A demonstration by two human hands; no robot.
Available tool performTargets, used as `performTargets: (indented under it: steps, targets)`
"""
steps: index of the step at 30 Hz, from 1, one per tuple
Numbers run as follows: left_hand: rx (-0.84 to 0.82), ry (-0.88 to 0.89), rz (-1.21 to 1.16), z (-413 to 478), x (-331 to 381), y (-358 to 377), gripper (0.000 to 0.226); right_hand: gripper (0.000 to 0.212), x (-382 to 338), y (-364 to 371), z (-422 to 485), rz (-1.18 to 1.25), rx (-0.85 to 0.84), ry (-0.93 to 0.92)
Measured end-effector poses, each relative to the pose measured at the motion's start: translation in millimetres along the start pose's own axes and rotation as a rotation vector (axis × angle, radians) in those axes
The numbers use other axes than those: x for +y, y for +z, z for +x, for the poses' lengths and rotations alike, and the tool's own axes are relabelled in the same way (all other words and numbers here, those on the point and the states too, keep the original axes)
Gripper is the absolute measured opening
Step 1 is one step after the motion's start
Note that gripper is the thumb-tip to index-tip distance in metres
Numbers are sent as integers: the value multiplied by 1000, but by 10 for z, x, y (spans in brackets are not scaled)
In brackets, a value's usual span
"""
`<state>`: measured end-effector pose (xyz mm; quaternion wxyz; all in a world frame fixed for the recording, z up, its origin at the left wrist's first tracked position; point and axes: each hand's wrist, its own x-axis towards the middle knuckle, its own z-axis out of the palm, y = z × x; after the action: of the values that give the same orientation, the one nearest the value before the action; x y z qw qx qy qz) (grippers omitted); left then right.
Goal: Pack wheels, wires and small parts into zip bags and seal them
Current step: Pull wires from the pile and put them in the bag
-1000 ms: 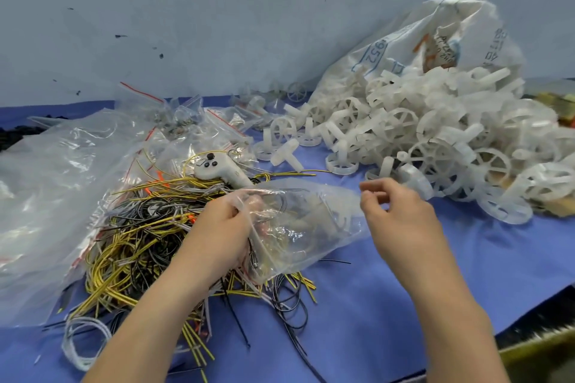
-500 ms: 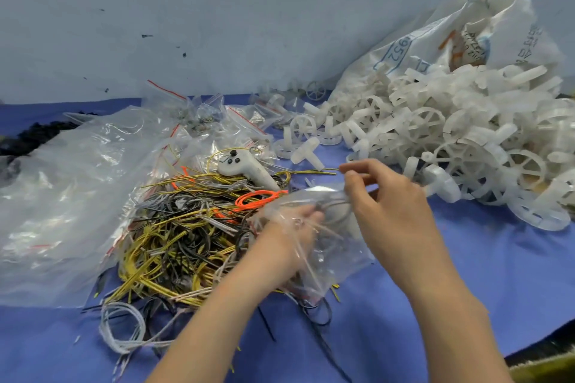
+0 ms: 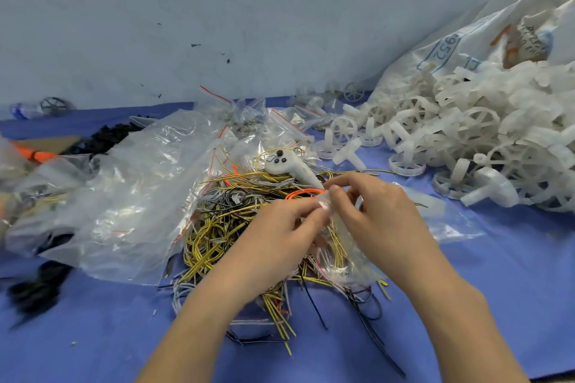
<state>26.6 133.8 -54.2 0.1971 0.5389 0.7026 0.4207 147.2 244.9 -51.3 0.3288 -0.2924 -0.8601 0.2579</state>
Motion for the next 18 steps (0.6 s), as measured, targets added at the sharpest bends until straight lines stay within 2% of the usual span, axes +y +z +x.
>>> performTargets:
  steps: [4,6,10,14,18]
  targets:
    - [261,7,256,39,-44,-217,20,22,-36,9,-34,33,17,10]
    - [309,-4,347,123,-49,-247,20,31,-85,23,-63,32,-38,10]
    - [189,-78,526,303,-99,-210,25,47,-147,43,-139,-106,-123,14]
    - [97,-102,772,393,-151,-100,27,29,-79,-9,-201,-268,-204,5]
    - [97,-84,829,424,-182,-77,24,18,42,-137,-216,-203,-171,73]
